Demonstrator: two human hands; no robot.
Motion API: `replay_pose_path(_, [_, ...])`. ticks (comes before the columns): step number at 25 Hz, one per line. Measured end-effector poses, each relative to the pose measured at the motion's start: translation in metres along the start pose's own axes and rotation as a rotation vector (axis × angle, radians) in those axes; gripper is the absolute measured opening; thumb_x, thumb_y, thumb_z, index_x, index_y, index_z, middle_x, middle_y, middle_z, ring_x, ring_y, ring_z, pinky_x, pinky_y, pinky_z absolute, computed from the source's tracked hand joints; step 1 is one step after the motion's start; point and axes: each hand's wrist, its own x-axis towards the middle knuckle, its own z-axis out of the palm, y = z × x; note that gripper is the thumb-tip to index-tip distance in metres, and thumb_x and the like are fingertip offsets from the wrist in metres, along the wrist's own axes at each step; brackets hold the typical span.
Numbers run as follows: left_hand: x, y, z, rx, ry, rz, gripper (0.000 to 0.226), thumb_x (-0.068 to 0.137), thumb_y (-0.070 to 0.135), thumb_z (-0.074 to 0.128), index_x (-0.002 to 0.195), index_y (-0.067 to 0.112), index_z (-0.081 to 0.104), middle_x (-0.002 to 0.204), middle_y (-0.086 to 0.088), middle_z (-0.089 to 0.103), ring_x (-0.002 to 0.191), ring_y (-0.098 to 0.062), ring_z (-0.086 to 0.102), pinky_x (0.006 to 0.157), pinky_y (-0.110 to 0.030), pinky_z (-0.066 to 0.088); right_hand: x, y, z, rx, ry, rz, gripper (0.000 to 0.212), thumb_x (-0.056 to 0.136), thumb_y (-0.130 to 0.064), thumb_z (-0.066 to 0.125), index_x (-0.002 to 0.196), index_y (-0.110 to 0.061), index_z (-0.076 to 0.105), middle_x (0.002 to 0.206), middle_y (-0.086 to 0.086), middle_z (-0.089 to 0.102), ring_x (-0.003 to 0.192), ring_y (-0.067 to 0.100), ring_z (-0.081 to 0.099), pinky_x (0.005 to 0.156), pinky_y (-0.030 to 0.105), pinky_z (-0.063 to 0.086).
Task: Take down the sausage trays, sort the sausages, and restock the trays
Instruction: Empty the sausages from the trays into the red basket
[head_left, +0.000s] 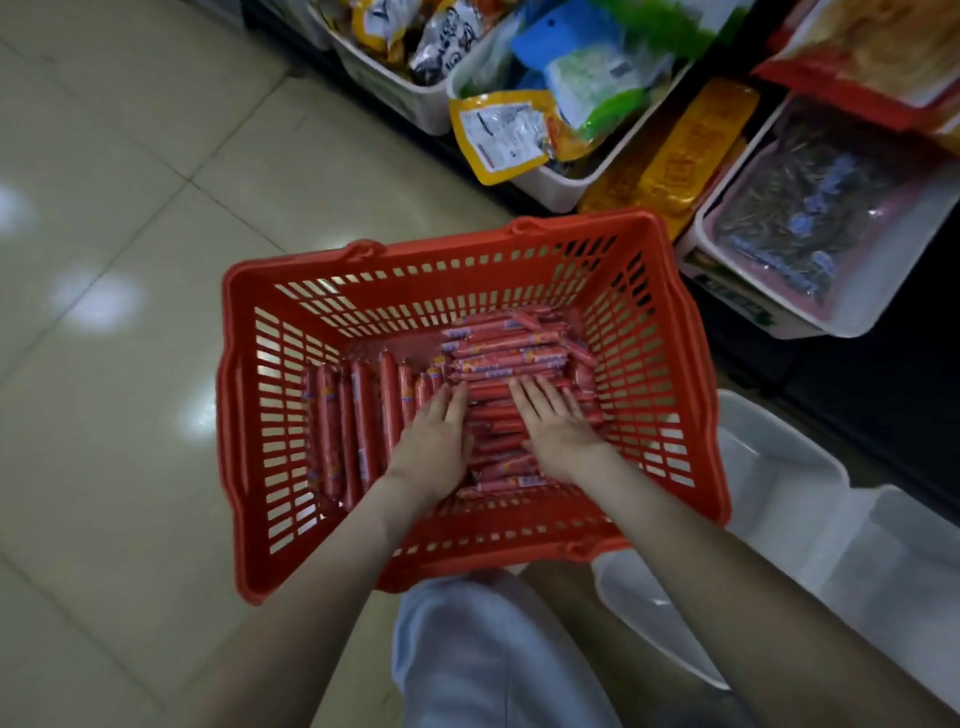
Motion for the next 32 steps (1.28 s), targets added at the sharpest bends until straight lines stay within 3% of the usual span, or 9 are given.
replay_pose_path(5, [0.015, 0.043, 0.011, 0.229, -0.064, 0.047, 0.061, 0.099, 0.027, 0.040, 0.151, 0.011, 0.013, 0.156, -0.014, 0.017, 0.142, -0.030, 0.021, 0.114, -0.039, 0.024, -0.021, 0.004, -0.006, 0.044, 0.034, -0.073, 0.084, 0.096, -0.015, 0.046, 0.148, -0.018, -0.020, 0.156, -0.002, -0.025, 0.142, 0.017, -0.025, 0.113, 0.041, -0.016])
replay_pose_path(9, [0.008, 0.114, 0.008, 0.106, 0.115, 0.259, 0.057, 0.087, 0.029, 0.041, 0.134, -0.004, 0.044, 0.132, -0.023, 0.050, 0.115, -0.040, 0.053, 0.095, -0.044, 0.046, -0.085, 0.041, -0.040, 0.161, 0.428, -0.028, 0.061, 0.094, -0.013, 0.041, 0.150, -0.007, 0.017, 0.156, 0.009, 0.018, 0.144, 0.023, 0.014, 0.117, 0.035, 0.009])
replay_pose_path(12, [0.002, 0.188, 0.013, 0.084, 0.259, 0.486, 0.049, 0.085, 0.024, 0.038, 0.120, -0.007, 0.055, 0.113, -0.023, 0.060, 0.098, -0.040, 0.059, 0.086, -0.044, 0.052, -0.154, 0.095, -0.043, 0.275, 0.851, 0.015, 0.050, 0.081, -0.009, 0.051, 0.131, -0.004, 0.051, 0.127, 0.014, 0.054, 0.116, 0.032, 0.049, 0.101, 0.040, 0.041])
replay_pose_path(16, [-0.024, 0.291, 0.041, 0.131, 0.353, 0.703, 0.039, 0.082, 0.021, 0.041, 0.111, 0.002, 0.059, 0.099, -0.015, 0.061, 0.085, -0.033, 0.060, 0.075, -0.040, 0.052, -0.233, 0.165, 0.012, 0.501, 1.118, 0.261, 0.039, 0.081, -0.011, 0.046, 0.116, -0.003, 0.060, 0.112, 0.014, 0.061, 0.102, 0.026, 0.050, 0.092, 0.031, 0.037])
replay_pose_path(21, [-0.049, 0.371, 0.145, 0.276, 0.100, 0.957, 0.029, 0.081, 0.016, 0.051, 0.104, 0.004, 0.064, 0.094, -0.012, 0.065, 0.076, -0.030, 0.064, 0.060, -0.033, 0.052, -0.304, 0.236, 0.156, 0.846, 1.037, 0.723, 0.035, 0.090, -0.001, 0.052, 0.125, -0.001, 0.053, 0.122, 0.016, 0.055, 0.114, 0.031, 0.049, 0.098, 0.038, 0.041])
replay_pose_path(23, [-0.051, 0.387, 0.193, 0.357, -0.034, 1.024, 0.031, 0.079, 0.007, 0.062, 0.110, 0.002, 0.061, 0.105, -0.015, 0.063, 0.086, -0.033, 0.064, 0.069, -0.037, 0.053, -0.326, 0.258, 0.224, 0.855, 1.007, 0.903, 0.035, 0.087, 0.002, 0.052, 0.122, 0.002, 0.053, 0.118, 0.020, 0.056, 0.111, 0.037, 0.050, 0.095, 0.044, 0.040])
replay_pose_path(26, [-0.063, 0.403, 0.244, 0.486, -0.230, 1.056, 0.042, 0.092, 0.010, 0.049, 0.133, 0.002, 0.046, 0.135, -0.014, 0.047, 0.117, -0.030, 0.050, 0.098, -0.038, 0.041, -0.345, 0.279, 0.308, 0.947, 0.835, 1.145, 0.042, 0.088, -0.003, 0.051, 0.129, 0.004, 0.045, 0.126, 0.027, 0.049, 0.118, 0.043, 0.043, 0.100, 0.045, 0.033])
replay_pose_path(28, [-0.071, 0.411, 0.267, 0.513, -0.275, 1.063, 0.044, 0.097, 0.012, 0.042, 0.140, 0.005, 0.038, 0.144, -0.011, 0.037, 0.126, -0.027, 0.042, 0.104, -0.035, 0.034, -0.350, 0.288, 0.346, 1.098, 0.629, 1.197, 0.060, 0.092, -0.020, 0.056, 0.142, 0.000, 0.029, 0.144, 0.025, 0.035, 0.131, 0.041, 0.035, 0.107, 0.047, 0.030])
replay_pose_path(32, [-0.074, 0.410, 0.290, 0.563, -0.287, 1.030, 0.048, 0.102, 0.020, 0.034, 0.148, 0.009, 0.025, 0.154, -0.007, 0.022, 0.139, -0.020, 0.028, 0.112, -0.029, 0.025, -0.332, 0.293, 0.379, 1.126, 0.340, 1.134, 0.091, 0.080, -0.042, 0.069, 0.144, 0.000, 0.020, 0.136, 0.022, 0.042, 0.125, 0.038, 0.043, 0.104, 0.045, 0.035])
